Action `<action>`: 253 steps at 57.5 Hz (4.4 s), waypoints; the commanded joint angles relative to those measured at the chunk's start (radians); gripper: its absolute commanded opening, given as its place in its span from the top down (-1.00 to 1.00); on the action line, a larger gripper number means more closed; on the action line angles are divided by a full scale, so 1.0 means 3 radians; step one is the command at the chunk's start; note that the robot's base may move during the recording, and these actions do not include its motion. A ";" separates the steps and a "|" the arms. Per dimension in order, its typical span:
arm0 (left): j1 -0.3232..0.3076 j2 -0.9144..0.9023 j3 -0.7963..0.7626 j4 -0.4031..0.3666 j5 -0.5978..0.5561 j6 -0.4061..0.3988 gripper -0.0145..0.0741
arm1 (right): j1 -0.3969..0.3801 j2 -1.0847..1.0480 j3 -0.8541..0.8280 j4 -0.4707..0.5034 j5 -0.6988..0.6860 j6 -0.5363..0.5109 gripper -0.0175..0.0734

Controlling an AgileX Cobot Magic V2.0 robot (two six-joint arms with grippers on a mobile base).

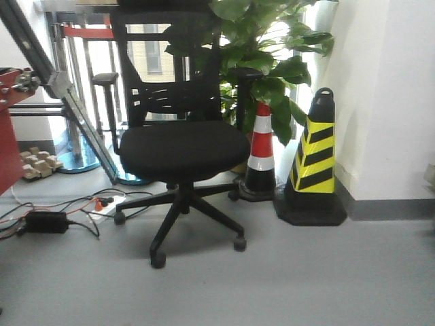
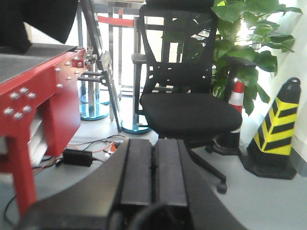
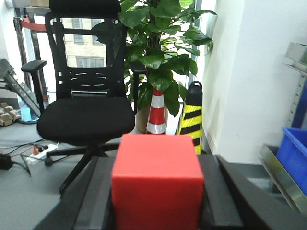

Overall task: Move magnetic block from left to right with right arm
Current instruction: 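Turn the base past the chair toward the second table, then drive up to the second table edge, cube held in right gripper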

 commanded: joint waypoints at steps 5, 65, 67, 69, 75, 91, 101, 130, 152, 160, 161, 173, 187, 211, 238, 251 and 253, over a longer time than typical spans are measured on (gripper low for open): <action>0.0004 -0.0033 0.0022 -0.0009 -0.0261 -0.0024 0.96 | -0.0011 0.0032 -0.0093 -0.0015 -0.0294 -0.0007 -0.11; 0.0004 -0.0033 0.0022 -0.0009 -0.0261 -0.0024 0.96 | -0.0011 0.0032 -0.0093 -0.0015 -0.0294 -0.0007 -0.11; 0.0004 -0.0033 0.0022 -0.0009 -0.0261 -0.0024 0.96 | -0.0011 0.0032 -0.0093 -0.0015 -0.0294 -0.0007 -0.11; 0.0004 -0.0033 0.0022 -0.0009 -0.0261 -0.0024 0.96 | -0.0011 0.0032 -0.0093 -0.0015 -0.0294 -0.0007 -0.11; 0.0004 -0.0033 0.0022 -0.0009 -0.0261 -0.0024 0.96 | -0.0011 0.0032 -0.0093 -0.0015 -0.0294 -0.0007 -0.11; 0.0004 -0.0033 0.0022 -0.0009 -0.0261 -0.0024 0.96 | -0.0011 0.0032 -0.0093 -0.0015 -0.0294 -0.0007 -0.11; 0.0004 -0.0033 0.0022 -0.0009 -0.0261 -0.0024 0.96 | -0.0011 0.0032 -0.0093 -0.0015 -0.0294 -0.0007 -0.11; 0.0004 -0.0033 0.0022 -0.0009 -0.0261 -0.0024 0.96 | -0.0011 0.0032 -0.0093 -0.0015 -0.0294 -0.0007 -0.11; 0.0004 -0.0033 0.0022 -0.0009 -0.0261 -0.0024 0.96 | -0.0011 0.0032 -0.0093 -0.0015 -0.0294 -0.0007 -0.11; 0.0004 -0.0033 0.0022 -0.0009 -0.0261 -0.0024 0.96 | -0.0011 0.0032 -0.0093 -0.0015 -0.0294 -0.0007 -0.11; 0.0004 -0.0033 0.0022 -0.0009 -0.0261 -0.0024 0.96 | -0.0011 0.0032 -0.0093 -0.0015 -0.0294 -0.0007 -0.11; 0.0004 -0.0033 0.0022 -0.0009 -0.0261 -0.0024 0.96 | -0.0011 0.0032 -0.0093 -0.0015 -0.0294 -0.0007 -0.11; 0.0004 -0.0033 0.0022 -0.0009 -0.0261 -0.0024 0.96 | -0.0011 0.0032 -0.0093 -0.0015 -0.0294 -0.0007 -0.11; 0.0004 -0.0033 0.0022 -0.0009 -0.0261 -0.0024 0.96 | -0.0011 0.0032 -0.0093 -0.0015 -0.0294 -0.0007 -0.11; 0.0004 -0.0033 0.0022 -0.0009 -0.0261 -0.0024 0.96 | -0.0011 0.0032 -0.0093 -0.0015 -0.0294 -0.0007 -0.11; 0.0004 -0.0033 0.0022 -0.0009 -0.0261 -0.0024 0.96 | -0.0011 0.0032 -0.0093 -0.0015 -0.0294 -0.0007 -0.11; 0.0004 -0.0033 0.0022 -0.0009 -0.0261 -0.0024 0.96 | -0.0011 0.0032 -0.0093 -0.0015 -0.0294 -0.0007 -0.11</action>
